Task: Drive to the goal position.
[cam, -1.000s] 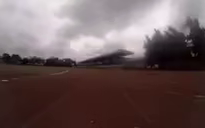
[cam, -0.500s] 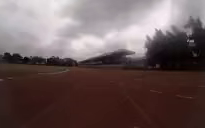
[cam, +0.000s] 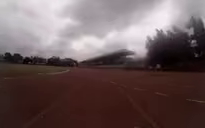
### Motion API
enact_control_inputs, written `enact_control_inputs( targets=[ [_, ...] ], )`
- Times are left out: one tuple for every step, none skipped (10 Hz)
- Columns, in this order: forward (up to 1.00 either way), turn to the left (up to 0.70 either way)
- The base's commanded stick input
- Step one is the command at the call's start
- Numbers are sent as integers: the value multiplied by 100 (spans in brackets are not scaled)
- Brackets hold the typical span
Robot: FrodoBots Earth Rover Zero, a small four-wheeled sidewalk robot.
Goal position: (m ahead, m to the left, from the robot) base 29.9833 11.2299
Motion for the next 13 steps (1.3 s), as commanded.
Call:
enact_control_inputs(
  targets=[
    [70,0],
    [70,0],
    [70,0],
    [70,0],
    [70,0],
    [70,0],
    [70,0],
    [70,0],
    [70,0],
    [70,0],
    [70,0],
    [70,0],
    [70,0]
  ],
)
